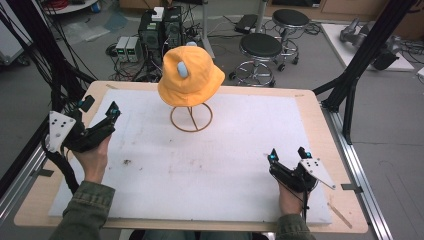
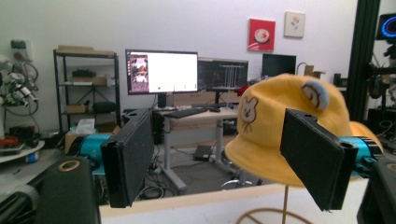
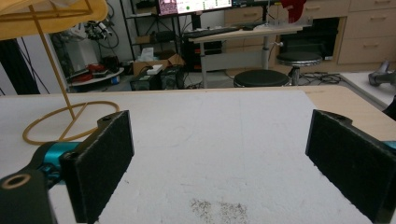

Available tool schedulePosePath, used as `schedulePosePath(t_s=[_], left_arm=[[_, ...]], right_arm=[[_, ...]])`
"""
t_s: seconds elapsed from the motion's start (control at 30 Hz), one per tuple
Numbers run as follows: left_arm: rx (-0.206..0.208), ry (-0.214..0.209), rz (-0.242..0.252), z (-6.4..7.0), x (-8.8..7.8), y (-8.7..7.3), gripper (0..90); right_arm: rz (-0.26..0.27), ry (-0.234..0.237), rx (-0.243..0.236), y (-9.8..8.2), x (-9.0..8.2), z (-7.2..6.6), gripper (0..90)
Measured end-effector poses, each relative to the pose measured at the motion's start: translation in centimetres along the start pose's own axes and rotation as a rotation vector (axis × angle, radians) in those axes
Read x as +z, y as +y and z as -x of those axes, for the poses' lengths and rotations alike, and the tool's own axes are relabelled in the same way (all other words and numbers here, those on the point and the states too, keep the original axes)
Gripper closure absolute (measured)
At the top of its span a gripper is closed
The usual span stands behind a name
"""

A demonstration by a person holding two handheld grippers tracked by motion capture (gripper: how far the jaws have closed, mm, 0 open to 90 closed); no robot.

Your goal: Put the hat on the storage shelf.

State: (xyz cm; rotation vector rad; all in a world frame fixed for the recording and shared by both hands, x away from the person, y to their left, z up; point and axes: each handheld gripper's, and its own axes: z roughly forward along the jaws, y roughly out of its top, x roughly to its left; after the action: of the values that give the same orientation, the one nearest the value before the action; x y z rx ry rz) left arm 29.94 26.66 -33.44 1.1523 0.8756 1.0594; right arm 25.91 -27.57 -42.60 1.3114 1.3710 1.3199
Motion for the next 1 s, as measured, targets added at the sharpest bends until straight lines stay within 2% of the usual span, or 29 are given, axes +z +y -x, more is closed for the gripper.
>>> schedulePosePath(t_s=[0.2, 0.43, 0.7, 0.83, 0.87, 1.0], left_arm=[[-0.011, 0.004, -0.016, -0.6, -1.2, -0.6, 25.3], [0.005, 0.024, -0.045, -1.0, -2.4, -1.1, 24.5], [-0.001, 0.036, -0.074, -1.6, -3.7, -2.7, 25.2], [0.016, 0.046, -0.111, -1.8, -4.3, -3.8, 24.9], [0.018, 0.058, -0.137, -1.9, -4.6, -4.5, 24.7], [0.009, 0.075, -0.168, -2.3, -5.1, -5.3, 24.5]], right_arm=[[0.0, 0.0, 0.017, -0.1, -0.1, 0.1, 6.6], [-0.004, 0.0, 0.023, -0.1, -0.3, 0.3, 6.6], [-0.01, -0.002, 0.03, -0.2, -0.4, 0.3, 6.6], [-0.006, -0.002, 0.028, -0.3, -0.5, 0.4, 6.6], [-0.004, -0.001, 0.025, -0.3, -0.6, 0.5, 6.5], [-0.009, -0.004, 0.035, -0.4, -0.7, 0.5, 6.6]])
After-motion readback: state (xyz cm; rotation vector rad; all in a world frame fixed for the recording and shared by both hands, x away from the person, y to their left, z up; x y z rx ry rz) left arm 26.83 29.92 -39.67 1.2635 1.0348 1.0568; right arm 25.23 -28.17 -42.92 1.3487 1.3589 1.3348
